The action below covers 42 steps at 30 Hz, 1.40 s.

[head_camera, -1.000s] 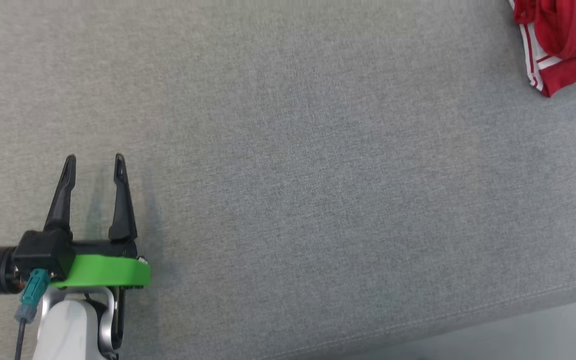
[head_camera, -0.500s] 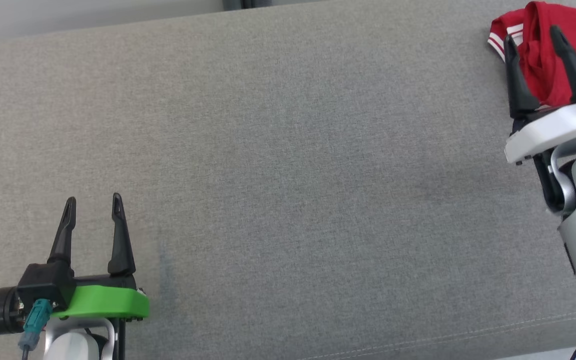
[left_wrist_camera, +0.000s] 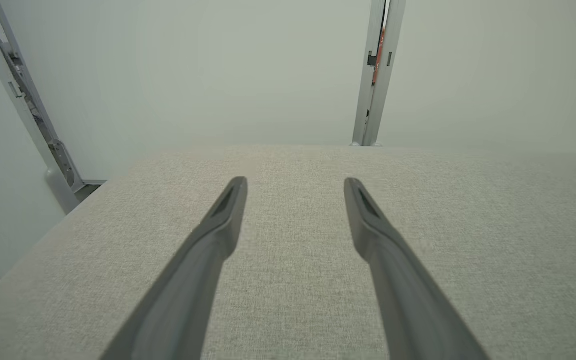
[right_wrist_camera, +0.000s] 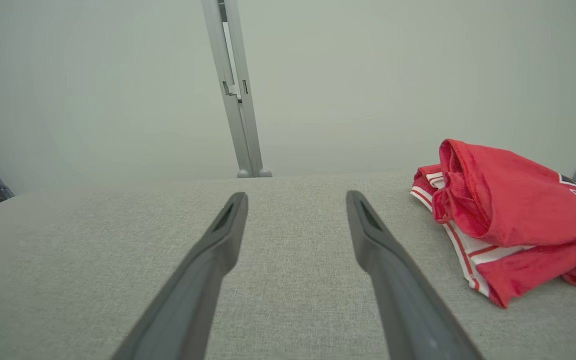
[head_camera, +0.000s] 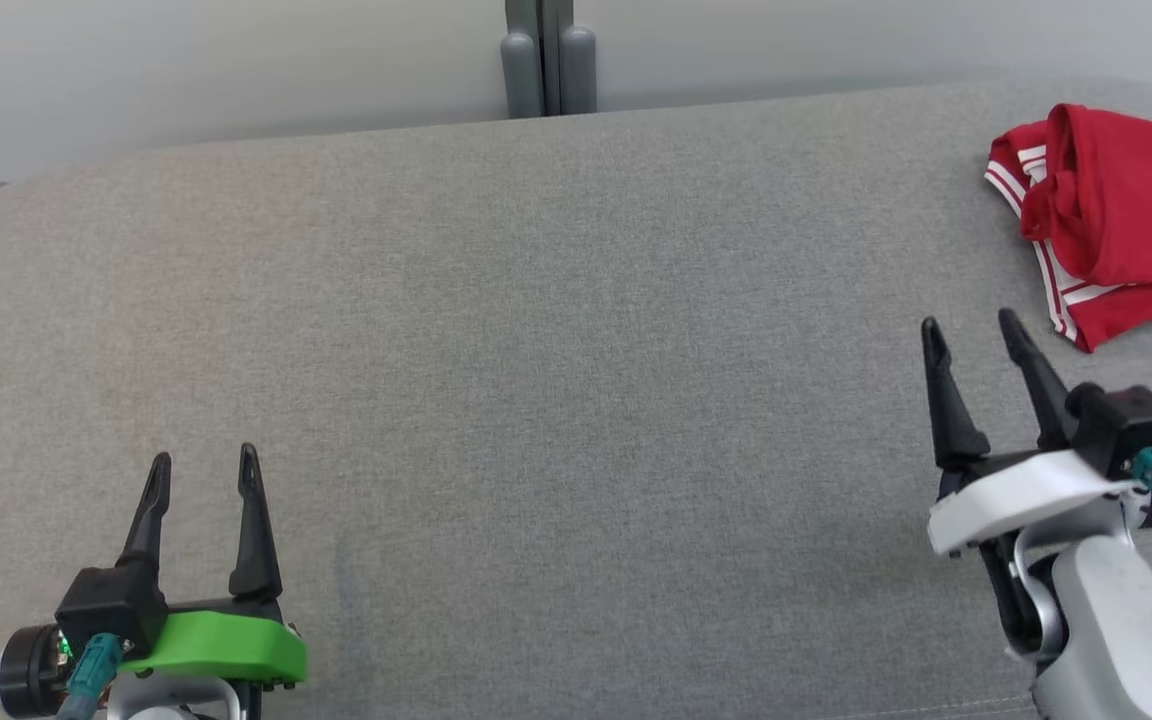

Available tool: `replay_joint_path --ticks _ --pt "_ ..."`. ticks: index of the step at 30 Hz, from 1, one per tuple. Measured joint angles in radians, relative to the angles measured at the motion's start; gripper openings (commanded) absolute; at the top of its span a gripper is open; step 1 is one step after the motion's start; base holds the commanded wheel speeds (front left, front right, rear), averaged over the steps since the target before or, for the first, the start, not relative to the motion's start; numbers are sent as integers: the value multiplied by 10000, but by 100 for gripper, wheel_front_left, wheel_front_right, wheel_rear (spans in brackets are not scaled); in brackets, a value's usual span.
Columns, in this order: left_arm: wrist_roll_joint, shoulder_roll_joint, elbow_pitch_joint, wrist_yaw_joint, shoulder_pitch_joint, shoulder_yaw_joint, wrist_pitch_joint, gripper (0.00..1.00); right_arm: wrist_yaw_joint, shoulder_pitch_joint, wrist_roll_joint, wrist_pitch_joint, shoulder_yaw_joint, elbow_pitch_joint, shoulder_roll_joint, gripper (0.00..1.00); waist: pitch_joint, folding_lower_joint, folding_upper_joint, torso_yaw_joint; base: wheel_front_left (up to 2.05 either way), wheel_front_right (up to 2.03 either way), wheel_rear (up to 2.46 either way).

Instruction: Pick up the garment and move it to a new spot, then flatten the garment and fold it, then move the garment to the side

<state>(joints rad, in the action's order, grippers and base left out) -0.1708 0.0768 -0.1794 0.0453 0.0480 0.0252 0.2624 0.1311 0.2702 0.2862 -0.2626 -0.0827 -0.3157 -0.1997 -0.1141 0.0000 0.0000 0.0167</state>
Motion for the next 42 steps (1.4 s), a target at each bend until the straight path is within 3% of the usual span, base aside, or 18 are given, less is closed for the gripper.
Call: replay_joint_path --ticks 6,16,42 --pt "2 -2 -194 69 -255 46 0 100 0 -1161 -104 2 207 462 658 100 495 0 0 142 0 0 0" --pt "0 2 -405 75 -551 77 0 100 0 -2241 -339 209 270 1064 1223 100 1089 0 0 173 0 0 0" --pt "-119 36 -627 79 -570 -27 0 100 0 -2501 -861 447 345 1344 1434 100 1353 0 0 270 0 0 0"
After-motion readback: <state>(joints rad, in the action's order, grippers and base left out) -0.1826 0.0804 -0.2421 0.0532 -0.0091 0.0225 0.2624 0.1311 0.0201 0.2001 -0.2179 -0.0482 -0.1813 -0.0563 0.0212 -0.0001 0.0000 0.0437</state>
